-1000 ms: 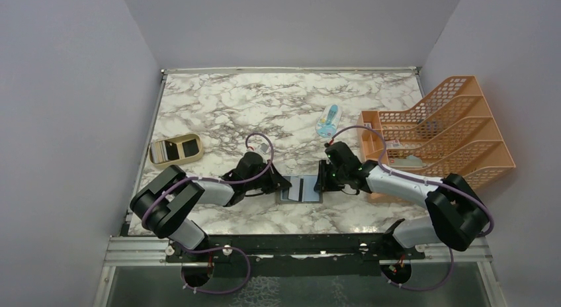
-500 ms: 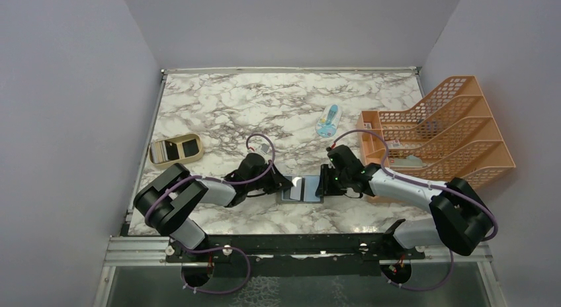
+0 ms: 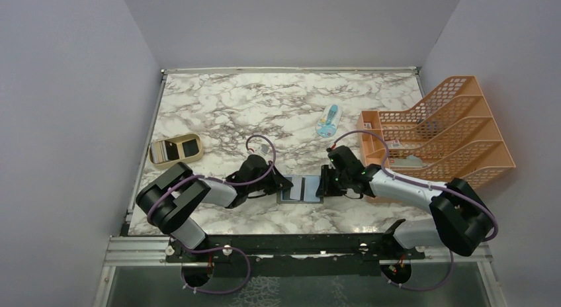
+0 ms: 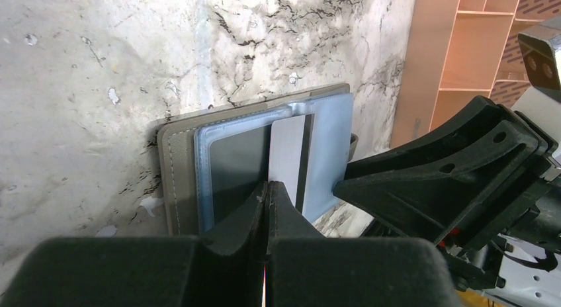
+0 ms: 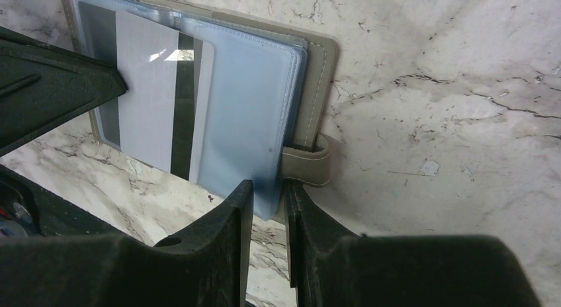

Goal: Put the credit cards into the card holder
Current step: Insert the credit card into the card holder.

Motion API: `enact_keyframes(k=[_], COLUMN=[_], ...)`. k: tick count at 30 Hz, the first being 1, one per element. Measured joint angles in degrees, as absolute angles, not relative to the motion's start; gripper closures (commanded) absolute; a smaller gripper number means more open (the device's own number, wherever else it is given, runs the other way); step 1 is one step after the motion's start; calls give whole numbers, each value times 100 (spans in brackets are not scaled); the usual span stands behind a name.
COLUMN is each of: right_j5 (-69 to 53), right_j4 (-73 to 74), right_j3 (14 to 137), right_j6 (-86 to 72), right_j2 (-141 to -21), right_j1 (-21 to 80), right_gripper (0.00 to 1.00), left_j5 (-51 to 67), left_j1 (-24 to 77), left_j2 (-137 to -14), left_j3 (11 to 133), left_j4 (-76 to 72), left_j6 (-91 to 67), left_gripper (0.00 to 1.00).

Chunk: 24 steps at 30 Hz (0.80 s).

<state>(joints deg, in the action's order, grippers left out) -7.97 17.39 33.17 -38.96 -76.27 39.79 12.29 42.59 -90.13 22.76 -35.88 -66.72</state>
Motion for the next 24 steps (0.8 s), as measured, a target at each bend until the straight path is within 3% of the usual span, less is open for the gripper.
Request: enact_keyframes(k=[24], right_j5=[-987], right_j4=[1653], right_j3=[3168], right_j6=[-4045], right_j2=[-7474], right_j1=[3981], right_gripper=[76], left_j5=[589], left_j1=[4705], left_j2=[-9024], left_j3=[2270], left_j4=[-3686], left_j6=[-6912], left_gripper=[99])
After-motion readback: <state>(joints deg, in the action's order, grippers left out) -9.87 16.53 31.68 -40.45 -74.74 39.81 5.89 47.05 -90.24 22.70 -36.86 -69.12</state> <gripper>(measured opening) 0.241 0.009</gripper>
